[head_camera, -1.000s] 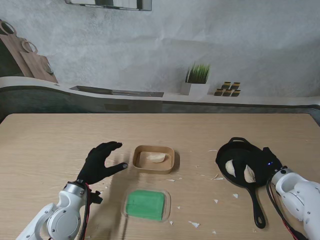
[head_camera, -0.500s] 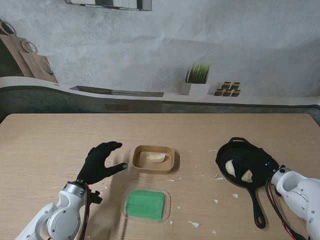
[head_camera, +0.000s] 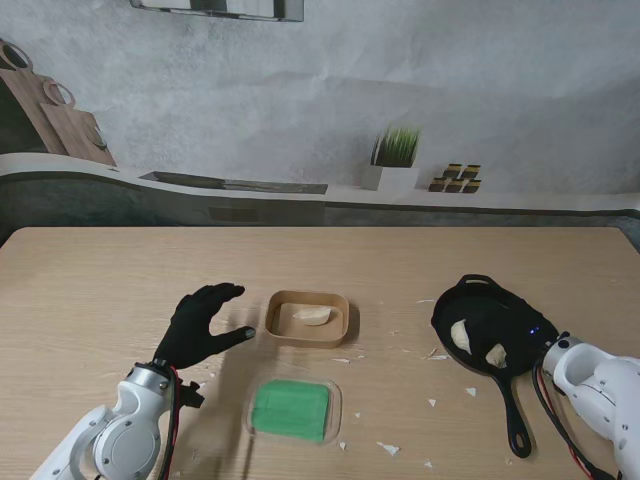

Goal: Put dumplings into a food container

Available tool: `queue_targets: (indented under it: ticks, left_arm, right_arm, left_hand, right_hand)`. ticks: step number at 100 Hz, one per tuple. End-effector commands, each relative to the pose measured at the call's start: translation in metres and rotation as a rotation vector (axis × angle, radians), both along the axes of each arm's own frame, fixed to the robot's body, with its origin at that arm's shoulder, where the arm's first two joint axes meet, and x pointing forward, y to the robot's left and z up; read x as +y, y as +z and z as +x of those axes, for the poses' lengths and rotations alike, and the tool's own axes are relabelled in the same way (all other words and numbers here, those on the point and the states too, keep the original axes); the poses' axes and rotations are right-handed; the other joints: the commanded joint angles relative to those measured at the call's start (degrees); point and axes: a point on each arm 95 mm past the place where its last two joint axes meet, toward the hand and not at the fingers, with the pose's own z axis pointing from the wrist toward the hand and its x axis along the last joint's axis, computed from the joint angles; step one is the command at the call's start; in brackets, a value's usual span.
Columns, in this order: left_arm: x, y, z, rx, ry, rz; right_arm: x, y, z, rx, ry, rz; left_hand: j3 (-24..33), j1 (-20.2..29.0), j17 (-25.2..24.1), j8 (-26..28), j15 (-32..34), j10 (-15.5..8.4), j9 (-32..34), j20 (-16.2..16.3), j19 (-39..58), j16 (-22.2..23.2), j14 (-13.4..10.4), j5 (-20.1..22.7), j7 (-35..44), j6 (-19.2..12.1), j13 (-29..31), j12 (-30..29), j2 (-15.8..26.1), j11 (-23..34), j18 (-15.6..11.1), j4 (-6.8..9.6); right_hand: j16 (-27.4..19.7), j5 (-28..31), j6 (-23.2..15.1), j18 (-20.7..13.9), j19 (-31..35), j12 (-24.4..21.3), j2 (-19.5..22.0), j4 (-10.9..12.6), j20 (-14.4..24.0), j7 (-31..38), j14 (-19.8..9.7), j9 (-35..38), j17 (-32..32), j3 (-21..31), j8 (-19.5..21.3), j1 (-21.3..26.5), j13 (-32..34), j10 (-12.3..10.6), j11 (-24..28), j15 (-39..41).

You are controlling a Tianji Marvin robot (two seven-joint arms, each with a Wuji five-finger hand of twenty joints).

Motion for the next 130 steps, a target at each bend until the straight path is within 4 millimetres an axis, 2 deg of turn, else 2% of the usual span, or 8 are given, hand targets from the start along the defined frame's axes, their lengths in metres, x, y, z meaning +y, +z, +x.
queue_targets:
  ticks: [1,19,23,26,38,53,77,130]
  left_arm:
    - [-0.002,-0.001,0.0,0.008,-0.011,0.003]
    - [-0.002,-0.001,0.0,0.008,-0.011,0.003]
    - [-0.002,-0.001,0.0,0.008,-0.011,0.003]
    - [-0.002,-0.001,0.0,0.008,-0.011,0.003]
    - [-0.002,-0.001,0.0,0.006,-0.011,0.004]
    - [-0.002,-0.001,0.0,0.004,-0.012,0.009]
    - [-0.001,-0.001,0.0,0.001,-0.012,0.013]
    - [-0.003,-0.001,0.001,0.008,-0.016,0.003]
  right_arm:
    - [-0.002,-0.019,-0.009,0.057,-0.013,-0.021]
    - [-0.001,-0.027,-0.009,0.037,-0.003,-0.019]
    - [-0.001,-0.029,-0.008,0.031,0.005,-0.021]
    - [0.0,-0.03,-0.008,0.028,0.009,-0.02]
    - [0.003,-0.032,-0.008,0.014,0.021,-0.005]
    - [0.004,-0.035,-0.008,0.007,0.019,-0.001]
    - [0.004,-0.038,-0.009,-0.057,-0.03,0.048]
    - [0.003,-0.015,-0.006,-0.261,-0.224,0.395]
  left_hand:
    - [0.4,0.9,-0.8,0.4,-0.1,1.0,0.1,-0.3,-2.4,0.8,-1.1,0.0,-0.5,-0.3,1.1,0.7,0.1,0.2,-1.9,1.69]
    - [0.5,0.9,-0.8,0.5,-0.1,1.0,0.1,-0.4,-2.4,0.8,-1.0,0.1,-0.4,-0.5,1.1,0.7,0.1,0.2,-1.8,1.68]
    - [0.5,0.9,-0.8,0.5,0.0,1.0,0.2,-0.4,-2.4,0.8,-1.0,0.1,-0.4,-0.5,1.1,0.7,0.1,0.2,-1.9,1.67]
    - [0.5,0.9,-0.8,0.5,0.0,1.1,0.1,-0.4,-2.5,0.8,-1.0,0.1,-0.4,-0.5,1.1,0.7,0.1,0.2,-1.9,1.67]
    - [0.4,0.8,-0.8,0.5,0.0,1.0,0.2,-0.5,-2.5,0.8,-1.1,0.1,-0.4,-0.7,1.2,0.7,0.1,0.2,-1.9,1.65]
    - [0.5,0.9,-0.8,0.5,0.0,1.0,0.2,-0.5,-2.4,0.8,-1.0,0.0,-0.4,-0.6,1.4,0.7,0.2,0.2,-1.8,1.67]
    - [0.5,0.8,-0.7,0.5,0.1,0.9,0.4,-0.5,-2.4,0.8,-0.9,0.1,-0.3,-0.6,1.8,0.7,0.5,0.3,-1.8,1.66]
    - [-0.3,1.0,-0.7,0.4,0.2,0.9,0.7,-0.6,-2.5,0.8,-0.8,0.3,-0.4,-0.5,2.2,0.7,1.3,0.2,-1.8,1.67]
  right_hand:
    - [1.0,0.6,2.1,1.7,1.6,1.1,-2.9,1.5,0.1,-4.4,-0.1,1.3,0.2,1.0,-2.5,-1.0,1.9,1.3,2.2,1.6]
    - [2.2,7.3,1.2,2.6,4.5,2.7,-4.2,1.3,0.5,-0.6,0.2,9.0,3.0,1.4,-0.7,-1.4,8.0,2.1,6.1,4.9]
    - [2.2,9.8,0.8,3.1,6.3,2.0,-5.6,-4.2,-0.5,-0.4,0.5,12.8,3.9,1.3,-3.1,-0.6,10.9,2.6,6.2,5.8]
    - [2.1,11.2,0.4,3.5,7.2,1.8,-6.6,-6.7,-1.2,0.6,0.7,15.1,4.5,1.2,-5.4,-0.2,12.7,2.9,6.5,6.3]
    - [1.5,17.4,-1.2,4.7,9.4,1.9,-8.6,-10.3,-2.6,6.4,1.5,23.2,6.7,0.7,-12.1,1.9,18.7,4.0,6.2,7.6]
    - [1.0,23.1,-0.2,5.6,11.1,2.2,-8.6,-10.1,-3.1,9.2,2.1,30.3,9.1,2.0,-14.8,3.6,24.1,6.0,5.9,8.8]
    - [0.5,21.4,2.2,6.0,12.9,2.8,-3.8,-8.9,-3.5,10.0,2.9,32.8,10.5,3.4,-12.0,3.4,26.7,8.9,4.9,10.1]
    - [-0.9,22.9,5.1,7.0,13.5,4.3,-5.9,-9.0,-4.1,9.8,5.0,33.6,9.3,5.6,-10.6,5.1,26.2,11.2,4.2,11.2]
